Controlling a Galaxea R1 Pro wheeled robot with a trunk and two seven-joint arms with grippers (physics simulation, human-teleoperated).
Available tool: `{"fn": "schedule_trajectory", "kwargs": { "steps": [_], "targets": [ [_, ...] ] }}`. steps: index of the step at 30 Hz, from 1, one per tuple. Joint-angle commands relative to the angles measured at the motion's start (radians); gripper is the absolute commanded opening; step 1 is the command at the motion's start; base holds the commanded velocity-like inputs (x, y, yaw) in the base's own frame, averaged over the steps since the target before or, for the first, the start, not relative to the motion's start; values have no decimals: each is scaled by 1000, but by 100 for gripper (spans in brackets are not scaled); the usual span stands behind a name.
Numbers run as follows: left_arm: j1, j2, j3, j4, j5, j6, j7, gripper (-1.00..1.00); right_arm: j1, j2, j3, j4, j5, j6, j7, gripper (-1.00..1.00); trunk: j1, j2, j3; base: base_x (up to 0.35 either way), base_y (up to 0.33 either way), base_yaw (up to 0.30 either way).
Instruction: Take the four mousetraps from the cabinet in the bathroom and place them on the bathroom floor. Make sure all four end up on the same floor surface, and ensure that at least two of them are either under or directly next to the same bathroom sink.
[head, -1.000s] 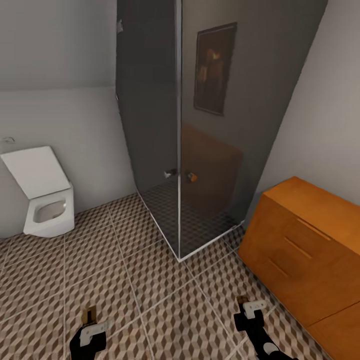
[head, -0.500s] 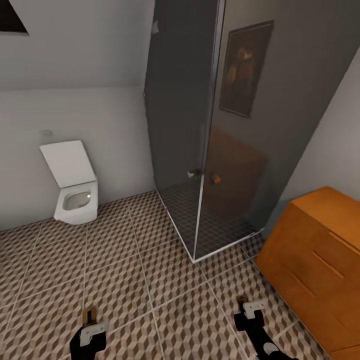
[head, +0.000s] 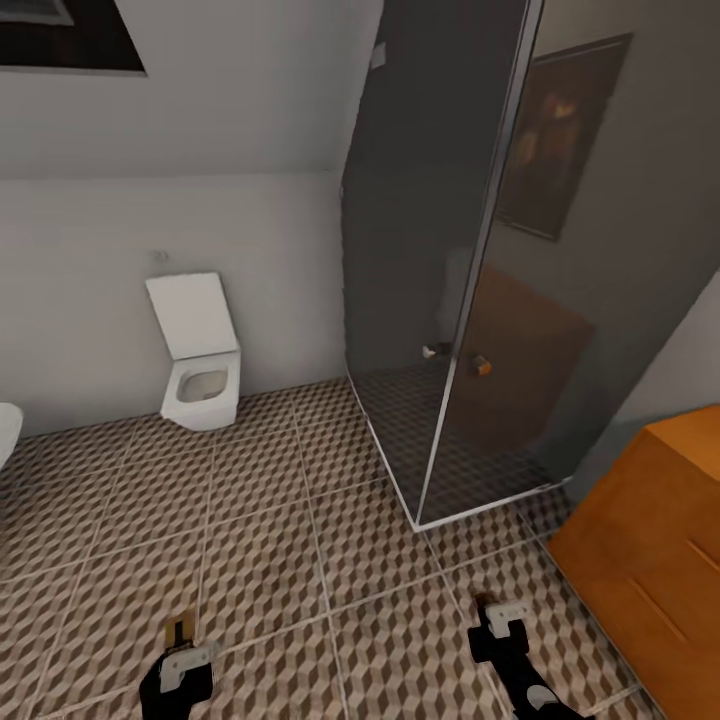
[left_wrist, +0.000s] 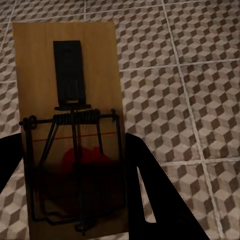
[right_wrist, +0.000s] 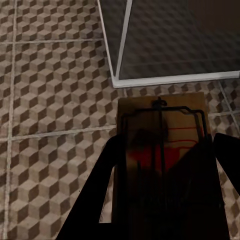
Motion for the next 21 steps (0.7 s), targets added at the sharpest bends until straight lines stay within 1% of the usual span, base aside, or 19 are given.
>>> {"fn": "schedule_trajectory", "kwargs": {
  "steps": [1, 21],
  "targets": [
    [-2, -1, -8, 4, -3, -4, 12, -100, -1, -1, 8, 0, -3, -2, -5, -100, 0, -2, -2, 0, 0, 282],
    [-2, -1, -8, 4, -3, -3, 13, -100, -1, -1, 9, 0, -3, -2, -5, -100, 0, -2, -2, 0, 0, 282]
  ]
}}
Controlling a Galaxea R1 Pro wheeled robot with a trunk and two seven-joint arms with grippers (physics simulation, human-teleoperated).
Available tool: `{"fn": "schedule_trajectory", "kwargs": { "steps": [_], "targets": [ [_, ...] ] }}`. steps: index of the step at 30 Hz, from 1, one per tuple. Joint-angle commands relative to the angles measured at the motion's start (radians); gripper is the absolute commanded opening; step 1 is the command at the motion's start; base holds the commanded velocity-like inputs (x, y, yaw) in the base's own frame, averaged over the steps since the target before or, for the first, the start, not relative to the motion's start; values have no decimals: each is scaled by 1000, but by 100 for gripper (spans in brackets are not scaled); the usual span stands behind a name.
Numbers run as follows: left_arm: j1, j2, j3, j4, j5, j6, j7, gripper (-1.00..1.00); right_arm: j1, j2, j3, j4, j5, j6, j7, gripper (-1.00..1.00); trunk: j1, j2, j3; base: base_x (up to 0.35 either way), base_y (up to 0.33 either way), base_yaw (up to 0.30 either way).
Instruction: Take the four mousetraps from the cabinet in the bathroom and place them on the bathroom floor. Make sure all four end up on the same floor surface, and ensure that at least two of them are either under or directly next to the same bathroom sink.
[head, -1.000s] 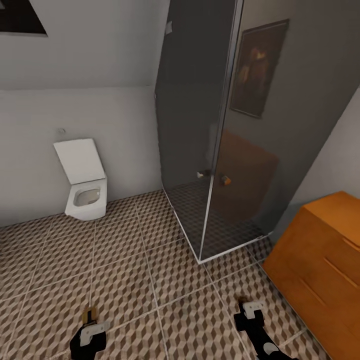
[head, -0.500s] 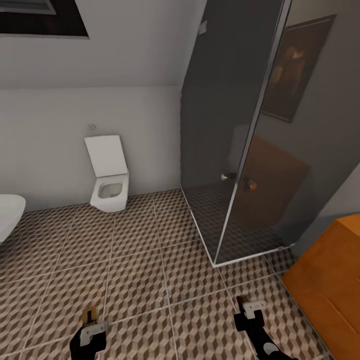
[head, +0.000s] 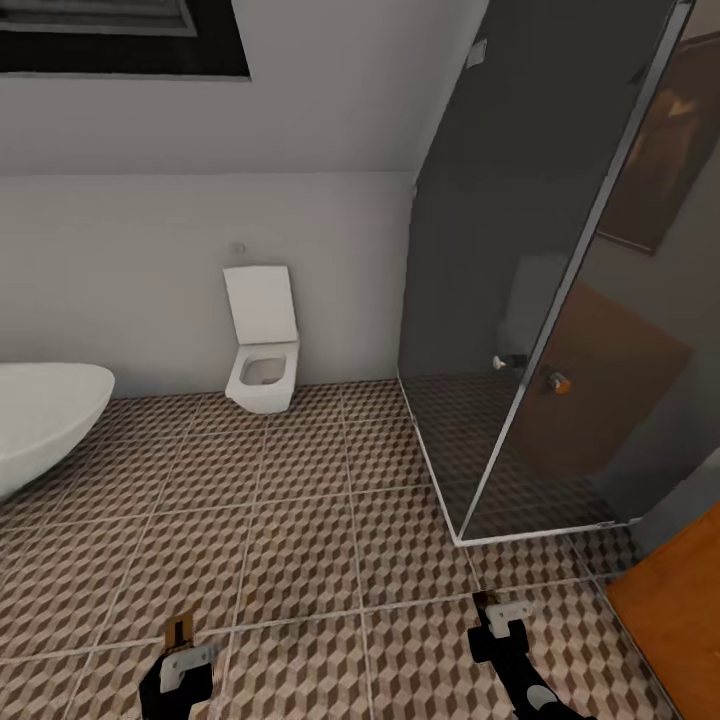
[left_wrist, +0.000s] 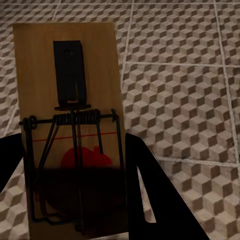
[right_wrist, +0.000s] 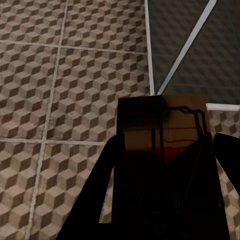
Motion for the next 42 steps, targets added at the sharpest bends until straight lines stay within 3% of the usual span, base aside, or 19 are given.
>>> {"fn": "schedule_trajectory", "kwargs": {
  "steps": [1, 9, 18, 42],
  "targets": [
    [-2, -1, -8, 4, -3, -5, 12, -100, -1, -1, 8, 0, -3, -2, -5, -100, 0, -2, -2, 0, 0, 282],
    [-2, -1, -8, 4, -4, -5, 13, -100, -1, -1, 8, 0, -3, -2, -5, -100, 0, -2, -2, 0, 0, 256],
    [-2, -1, -8, 4, -3, -5, 12, -100, -1, -1, 9, 0, -3, -2, -5, -100, 0, -2, -2, 0, 2, 15],
    [-2, -1, -8, 4, -4, -4, 13, -100, -1, -1, 8, 0, -3, -2, -5, -100, 0, -2, -2, 111, 203, 0]
  ]
}}
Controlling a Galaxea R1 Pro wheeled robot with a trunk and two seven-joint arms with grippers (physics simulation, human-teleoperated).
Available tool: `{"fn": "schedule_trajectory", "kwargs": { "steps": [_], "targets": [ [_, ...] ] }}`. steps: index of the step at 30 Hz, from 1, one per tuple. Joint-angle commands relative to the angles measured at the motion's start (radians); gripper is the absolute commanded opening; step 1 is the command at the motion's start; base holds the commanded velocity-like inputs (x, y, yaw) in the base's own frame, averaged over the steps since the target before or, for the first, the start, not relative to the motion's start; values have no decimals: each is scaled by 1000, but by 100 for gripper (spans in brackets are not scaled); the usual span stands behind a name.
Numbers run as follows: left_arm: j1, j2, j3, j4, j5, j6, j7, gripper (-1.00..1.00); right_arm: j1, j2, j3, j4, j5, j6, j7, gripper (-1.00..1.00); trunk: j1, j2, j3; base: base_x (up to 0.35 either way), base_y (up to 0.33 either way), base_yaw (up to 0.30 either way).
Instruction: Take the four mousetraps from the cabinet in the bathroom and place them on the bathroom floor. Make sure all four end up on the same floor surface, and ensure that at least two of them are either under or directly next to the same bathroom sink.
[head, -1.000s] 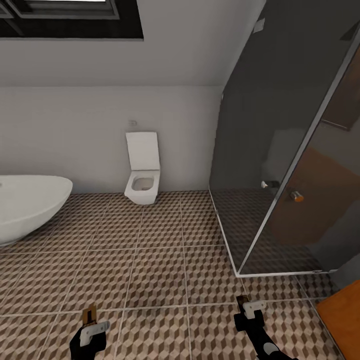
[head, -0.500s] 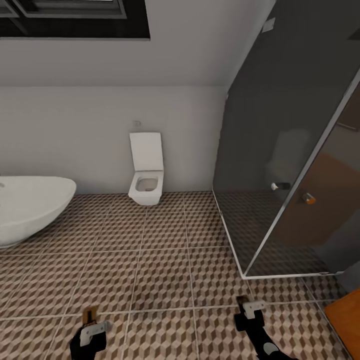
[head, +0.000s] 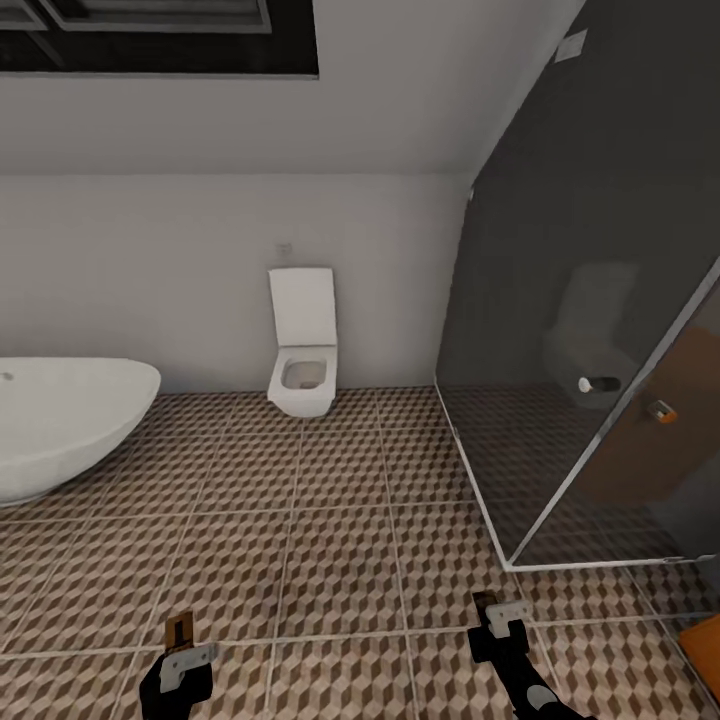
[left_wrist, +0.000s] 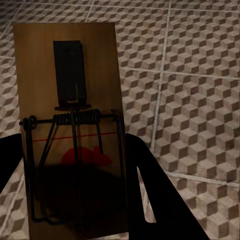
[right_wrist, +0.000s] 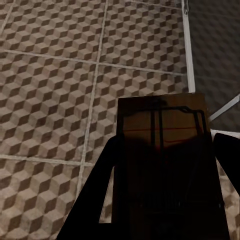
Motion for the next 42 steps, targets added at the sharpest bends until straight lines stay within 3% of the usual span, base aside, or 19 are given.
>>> {"fn": "schedule_trajectory", "kwargs": {
  "steps": [1, 42],
  "targets": [
    [-2, 0, -8, 3, -3, -4, 12, -100, -1, 0, 8, 1, -3, -3, -5, -100, 1, -2, -2, 114, 145, 0],
    [-1, -2, -8, 3, -2, -3, 12, -100, 1, 0, 8, 2, -3, -2, -5, -100, 1, -2, -2, 34, 43, 0]
  ]
}}
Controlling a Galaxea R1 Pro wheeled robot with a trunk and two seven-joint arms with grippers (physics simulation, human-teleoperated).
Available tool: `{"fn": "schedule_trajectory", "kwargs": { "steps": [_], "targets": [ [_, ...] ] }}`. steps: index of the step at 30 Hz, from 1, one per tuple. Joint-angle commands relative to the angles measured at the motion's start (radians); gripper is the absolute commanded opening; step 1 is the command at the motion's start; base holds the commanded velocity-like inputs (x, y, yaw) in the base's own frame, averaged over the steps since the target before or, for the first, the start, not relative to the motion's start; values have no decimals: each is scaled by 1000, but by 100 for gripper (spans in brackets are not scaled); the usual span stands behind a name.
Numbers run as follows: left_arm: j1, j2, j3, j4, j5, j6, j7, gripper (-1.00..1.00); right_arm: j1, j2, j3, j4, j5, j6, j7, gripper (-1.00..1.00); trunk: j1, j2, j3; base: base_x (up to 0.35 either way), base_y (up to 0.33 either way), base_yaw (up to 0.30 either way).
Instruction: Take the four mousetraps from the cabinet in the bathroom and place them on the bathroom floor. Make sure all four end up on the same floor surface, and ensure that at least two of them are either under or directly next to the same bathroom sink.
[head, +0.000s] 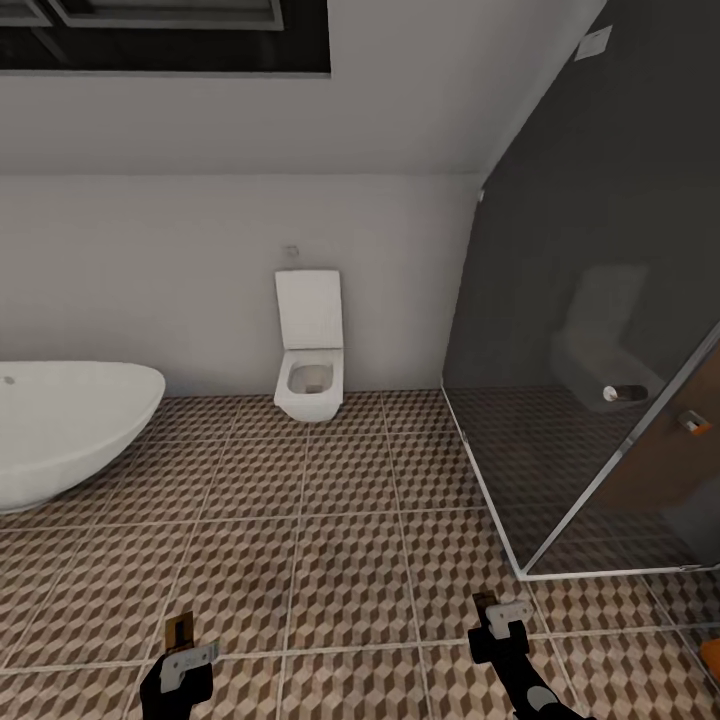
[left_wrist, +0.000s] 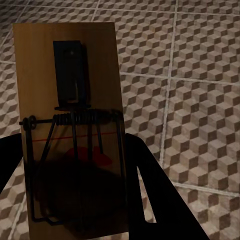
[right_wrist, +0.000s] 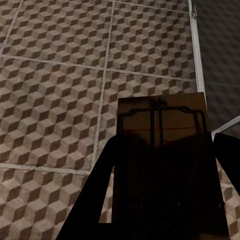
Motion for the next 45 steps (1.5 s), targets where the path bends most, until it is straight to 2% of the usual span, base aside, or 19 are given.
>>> {"fn": "schedule_trajectory", "kwargs": {
  "steps": [1, 45],
  "targets": [
    [-2, 0, -8, 3, -3, -5, 12, -100, -1, 0, 8, 1, -3, -2, -5, -100, 1, -2, -2, 0, 0, 0],
    [-1, 0, -8, 5, -3, -2, 13, -100, -1, 0, 8, 3, -3, -3, -5, -100, 1, -2, -2, 0, 0, 0]
  ]
}}
